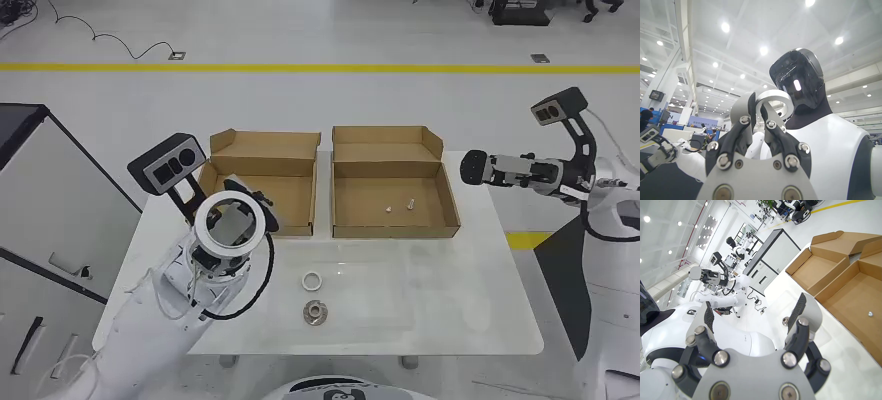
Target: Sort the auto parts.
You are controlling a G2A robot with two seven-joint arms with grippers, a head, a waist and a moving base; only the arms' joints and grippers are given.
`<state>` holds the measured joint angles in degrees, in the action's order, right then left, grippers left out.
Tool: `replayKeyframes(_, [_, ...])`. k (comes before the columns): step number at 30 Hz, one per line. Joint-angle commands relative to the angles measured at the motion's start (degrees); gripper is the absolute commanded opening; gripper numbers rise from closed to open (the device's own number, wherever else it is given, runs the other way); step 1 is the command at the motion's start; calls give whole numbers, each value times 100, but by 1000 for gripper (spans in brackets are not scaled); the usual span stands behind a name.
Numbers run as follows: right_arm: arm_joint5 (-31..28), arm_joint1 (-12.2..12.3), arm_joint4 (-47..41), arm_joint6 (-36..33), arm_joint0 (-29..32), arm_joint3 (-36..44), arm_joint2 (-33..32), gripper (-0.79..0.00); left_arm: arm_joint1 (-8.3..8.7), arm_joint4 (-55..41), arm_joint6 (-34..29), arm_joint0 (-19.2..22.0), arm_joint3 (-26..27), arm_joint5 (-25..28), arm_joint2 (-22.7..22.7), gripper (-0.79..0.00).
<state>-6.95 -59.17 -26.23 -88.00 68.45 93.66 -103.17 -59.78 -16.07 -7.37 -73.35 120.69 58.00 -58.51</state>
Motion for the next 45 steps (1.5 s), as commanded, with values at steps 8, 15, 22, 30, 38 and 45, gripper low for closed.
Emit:
replayKeyframes(8, [0,0,0,0,0,0,0,0,0,0,0,0,0,0,0,-785])
replayKeyframes(15, [0,0,0,0,0,0,0,0,0,0,0,0,0,0,0,-785])
replayKeyframes(22, [0,0,0,0,0,0,0,0,-49,178,-10,41,7,-561,5,-785])
replayKeyframes(30, [0,0,0,0,0,0,0,0,-147,1537,-308,442,-384,-1929,-33,-785])
replayKeyframes(38, [0,0,0,0,0,0,0,0,-230,1882,-672,692,-563,-2358,143,-785])
replayKeyframes(45, [0,0,0,0,0,0,0,0,-372,2726,-62,1026,-818,-3292,179,-785])
